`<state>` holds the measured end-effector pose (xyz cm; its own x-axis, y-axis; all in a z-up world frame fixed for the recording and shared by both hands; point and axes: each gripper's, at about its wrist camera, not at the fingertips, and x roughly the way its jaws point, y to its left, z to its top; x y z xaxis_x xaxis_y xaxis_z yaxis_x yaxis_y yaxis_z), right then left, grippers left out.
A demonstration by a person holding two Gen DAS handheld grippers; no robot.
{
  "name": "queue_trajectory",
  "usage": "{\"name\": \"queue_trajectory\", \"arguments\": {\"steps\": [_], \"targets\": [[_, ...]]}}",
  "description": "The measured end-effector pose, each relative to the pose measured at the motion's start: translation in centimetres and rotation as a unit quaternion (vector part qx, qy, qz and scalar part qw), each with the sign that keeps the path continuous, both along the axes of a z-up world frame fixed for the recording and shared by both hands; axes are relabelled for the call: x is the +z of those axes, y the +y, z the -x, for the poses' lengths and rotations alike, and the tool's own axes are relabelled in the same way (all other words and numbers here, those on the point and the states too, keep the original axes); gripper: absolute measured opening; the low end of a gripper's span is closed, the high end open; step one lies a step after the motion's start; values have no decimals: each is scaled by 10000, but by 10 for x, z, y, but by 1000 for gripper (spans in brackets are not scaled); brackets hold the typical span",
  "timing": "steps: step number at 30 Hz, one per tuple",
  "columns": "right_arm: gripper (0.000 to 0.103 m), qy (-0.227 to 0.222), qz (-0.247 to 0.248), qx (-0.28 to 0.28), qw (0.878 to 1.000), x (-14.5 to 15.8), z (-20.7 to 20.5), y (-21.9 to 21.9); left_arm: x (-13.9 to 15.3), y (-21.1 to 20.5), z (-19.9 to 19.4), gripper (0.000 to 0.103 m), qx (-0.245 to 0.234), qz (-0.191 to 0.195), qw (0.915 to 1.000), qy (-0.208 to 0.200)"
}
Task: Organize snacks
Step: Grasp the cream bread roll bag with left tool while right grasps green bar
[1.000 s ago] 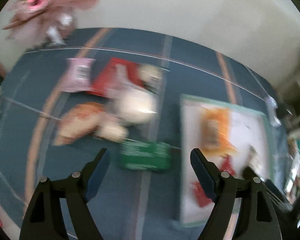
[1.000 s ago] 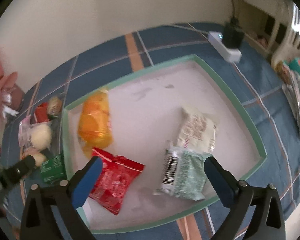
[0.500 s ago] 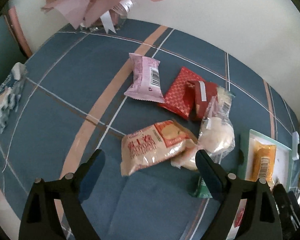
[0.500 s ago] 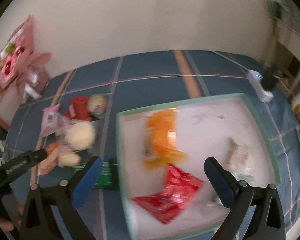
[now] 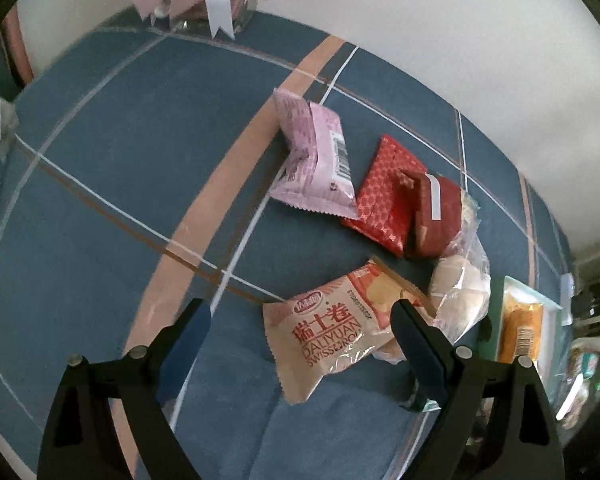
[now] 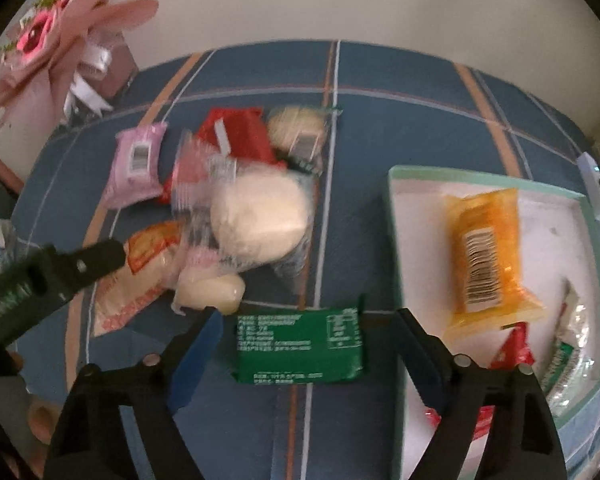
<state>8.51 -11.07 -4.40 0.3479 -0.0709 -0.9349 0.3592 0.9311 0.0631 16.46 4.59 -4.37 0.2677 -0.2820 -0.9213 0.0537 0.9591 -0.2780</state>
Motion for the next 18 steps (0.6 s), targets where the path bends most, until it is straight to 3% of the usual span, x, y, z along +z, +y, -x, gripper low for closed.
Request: {"name": "queue_trajectory", "arguments": {"steps": [6,10,13,15,18], "targets": [[76,205,-307,-25,9993,-25,2,-1,-15,-13,-2,92,-97,135,9998,124],[73,236,-233,41,9994,-28,1,3,-24,-23,-1,90,-138,317,9992,202],[71,222,-236,38,9995,-28,0,6,-22,-26,0,81,-163,235,9995,128],[71,228,-270,19,9994,-28,1,6,-18,-26,2,67,-138,211,9997,72],[70,231,-346,17,9991,-28,2,8,-14,-28,4,62,-132,210,9997,38]]}}
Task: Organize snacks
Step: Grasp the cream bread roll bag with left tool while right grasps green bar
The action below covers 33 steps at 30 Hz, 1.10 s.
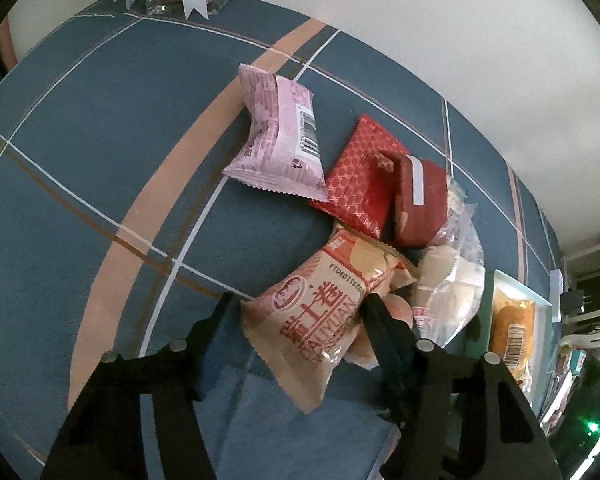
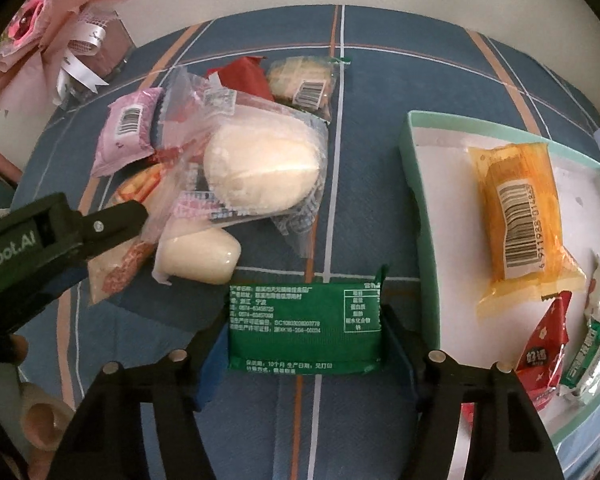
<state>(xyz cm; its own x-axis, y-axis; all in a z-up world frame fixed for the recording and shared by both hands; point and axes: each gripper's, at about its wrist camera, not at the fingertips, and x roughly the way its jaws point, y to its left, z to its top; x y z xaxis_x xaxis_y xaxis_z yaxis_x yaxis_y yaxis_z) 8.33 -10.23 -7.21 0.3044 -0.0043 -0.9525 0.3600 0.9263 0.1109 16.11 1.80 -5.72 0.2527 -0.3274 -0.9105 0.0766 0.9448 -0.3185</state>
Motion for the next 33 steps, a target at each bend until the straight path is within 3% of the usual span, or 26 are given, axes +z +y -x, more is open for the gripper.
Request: {"name": "queue_trajectory", "arguments": {"steps": [9,20,33], "targets": [[69,-105,-129,23,9999,14,7,-6,14,-1,13,51,84,-43,9999,-91],[68,-222,-337,2,9992,42,27,-24,25,14,28,50,397,-183,9989,-142],[68,-254,-457,99,9986,45,31,-25,16,24,51,50,532,-377,9978,136]]}}
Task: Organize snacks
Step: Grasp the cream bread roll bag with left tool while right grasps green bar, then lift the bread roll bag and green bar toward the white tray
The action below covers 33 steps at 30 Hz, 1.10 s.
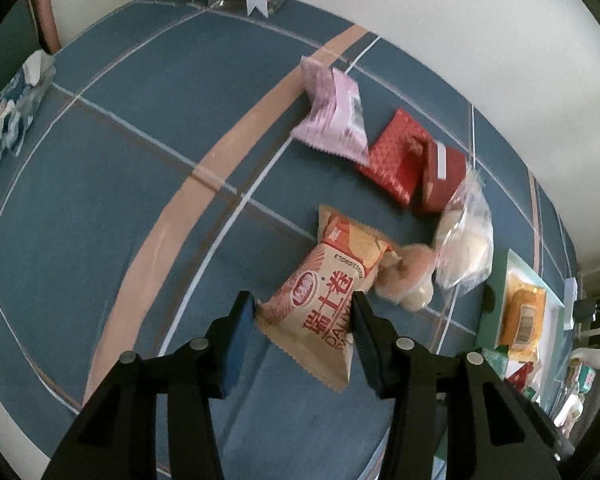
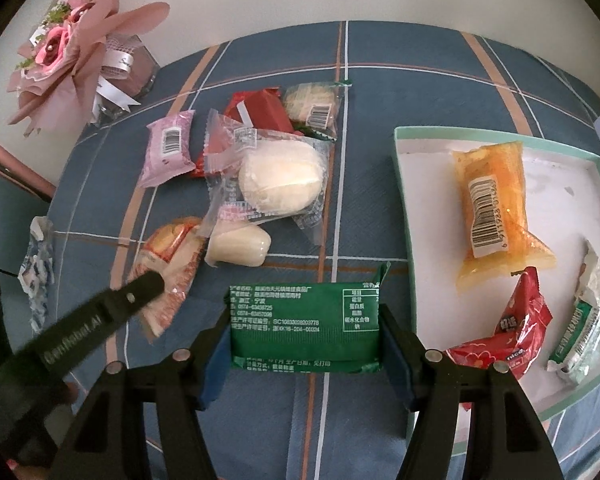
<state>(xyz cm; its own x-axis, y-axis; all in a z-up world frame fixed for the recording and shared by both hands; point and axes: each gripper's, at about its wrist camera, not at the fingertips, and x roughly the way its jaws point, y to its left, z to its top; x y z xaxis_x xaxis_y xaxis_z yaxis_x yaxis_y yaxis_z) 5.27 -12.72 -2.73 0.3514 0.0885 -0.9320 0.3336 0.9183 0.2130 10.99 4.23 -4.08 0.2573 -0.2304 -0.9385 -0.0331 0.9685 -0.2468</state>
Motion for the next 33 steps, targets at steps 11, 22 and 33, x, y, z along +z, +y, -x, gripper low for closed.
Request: {"name": "queue_trajectory", "arguments": {"steps": [11,22,33], "targets": [[68,142,-97,102,9998,-13,-1,3,-5,-5,12,52,-73,-263,9995,125],[68,357,-190,-1,9992,-31,-5,-1,-7,-12,5,75,-233,-430,9988,-2],[68,468,-188,-13,9987,-39,-9,-6,-16,-36,-7,69,-621,-710,9954,-171]]}}
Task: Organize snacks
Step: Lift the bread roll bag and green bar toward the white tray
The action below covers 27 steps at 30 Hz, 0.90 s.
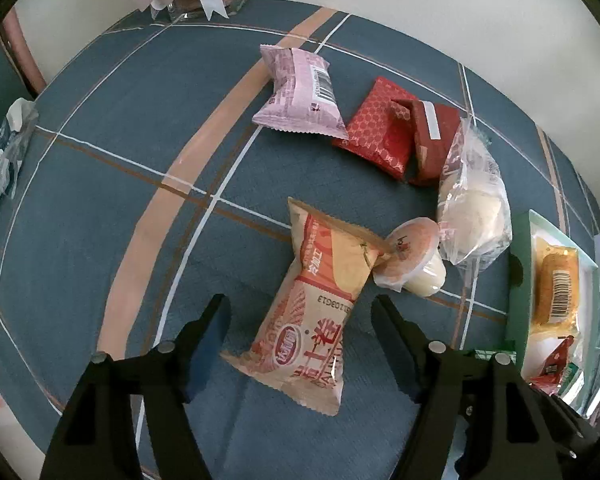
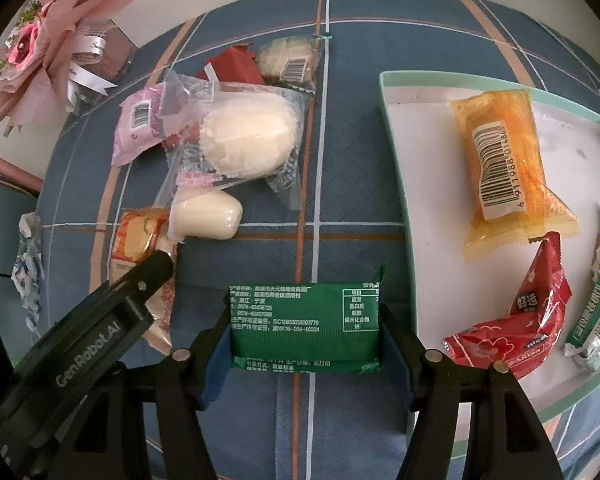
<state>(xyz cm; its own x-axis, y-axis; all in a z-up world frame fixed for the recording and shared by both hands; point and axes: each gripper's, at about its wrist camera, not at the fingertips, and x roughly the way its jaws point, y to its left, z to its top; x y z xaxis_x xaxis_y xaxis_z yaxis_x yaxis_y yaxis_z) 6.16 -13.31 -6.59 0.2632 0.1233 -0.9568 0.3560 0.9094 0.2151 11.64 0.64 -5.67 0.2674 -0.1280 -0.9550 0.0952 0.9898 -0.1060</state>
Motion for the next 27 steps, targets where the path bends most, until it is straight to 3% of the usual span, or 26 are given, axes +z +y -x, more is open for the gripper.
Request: {"name": "queue_trajectory", "arguments": {"steps": [2,7,11,16,27], "targets": [[68,5,-2,-1,10000,0,-1,1,-3,1,-2,55,21,23,10000,51],[68,-27,-76,-46,10000,2,1,-2,-9,6,-6,39,133,118,9997,167],[68,-58,-72,-19,10000,6,3,-4,-5,9,-9,38,195,53,9997,98],[68,-128,-129,39,9998,15,9,-5,11,30,-2,37,436,410,9982,61],[68,-800,140,68,9967,70,26,-10,69,40,8,37,748,419,9933,-777]]}}
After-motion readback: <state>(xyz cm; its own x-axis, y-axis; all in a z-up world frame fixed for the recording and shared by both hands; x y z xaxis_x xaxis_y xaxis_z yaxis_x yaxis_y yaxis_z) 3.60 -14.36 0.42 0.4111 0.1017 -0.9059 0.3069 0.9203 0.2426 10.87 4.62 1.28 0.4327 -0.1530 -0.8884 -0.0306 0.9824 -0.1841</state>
